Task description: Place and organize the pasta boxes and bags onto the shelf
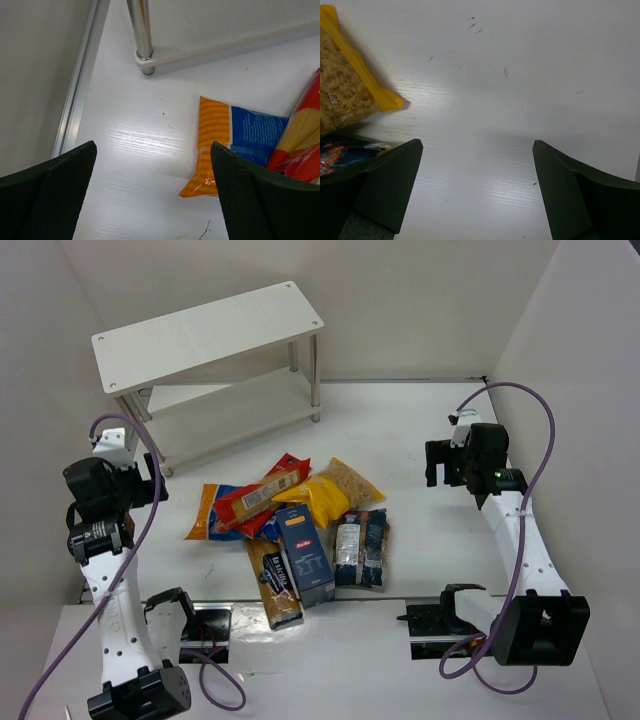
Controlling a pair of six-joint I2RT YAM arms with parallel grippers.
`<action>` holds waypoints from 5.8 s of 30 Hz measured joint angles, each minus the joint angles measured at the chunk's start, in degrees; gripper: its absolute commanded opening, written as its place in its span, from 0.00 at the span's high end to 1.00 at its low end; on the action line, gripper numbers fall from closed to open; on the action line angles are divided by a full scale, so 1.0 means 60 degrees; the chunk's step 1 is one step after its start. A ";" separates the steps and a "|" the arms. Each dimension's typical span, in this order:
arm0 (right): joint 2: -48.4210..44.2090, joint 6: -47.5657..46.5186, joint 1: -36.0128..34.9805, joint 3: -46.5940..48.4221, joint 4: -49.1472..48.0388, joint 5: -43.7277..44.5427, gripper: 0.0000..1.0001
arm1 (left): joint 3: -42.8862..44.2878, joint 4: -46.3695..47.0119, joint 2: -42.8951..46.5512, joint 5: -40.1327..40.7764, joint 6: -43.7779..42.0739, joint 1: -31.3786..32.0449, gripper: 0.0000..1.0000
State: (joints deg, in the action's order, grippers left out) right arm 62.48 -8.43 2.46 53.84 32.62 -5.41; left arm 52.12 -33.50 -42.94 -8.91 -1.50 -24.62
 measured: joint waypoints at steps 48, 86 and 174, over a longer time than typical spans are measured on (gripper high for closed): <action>0.4951 -0.2040 -0.7202 0.4758 0.1100 -0.3745 0.00 | 0.0000 -0.0073 -0.0390 -0.0058 -0.0219 0.0000 0.00; 0.4710 -0.1257 -0.8018 0.3949 0.0193 -0.1421 0.00 | 0.0000 -0.0080 -0.0656 -0.0062 -0.0226 0.0000 0.00; 0.7085 -0.1887 -0.6120 0.4772 0.1614 -0.0991 1.00 | 0.0000 -0.0135 -0.0678 -0.0488 -0.0466 0.0000 0.00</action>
State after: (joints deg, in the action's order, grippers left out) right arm 104.99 -19.75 -34.26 82.48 42.30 -11.35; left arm 52.12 -34.30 -47.00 -11.84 -4.29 -24.62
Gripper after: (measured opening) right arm 0.165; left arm 1.001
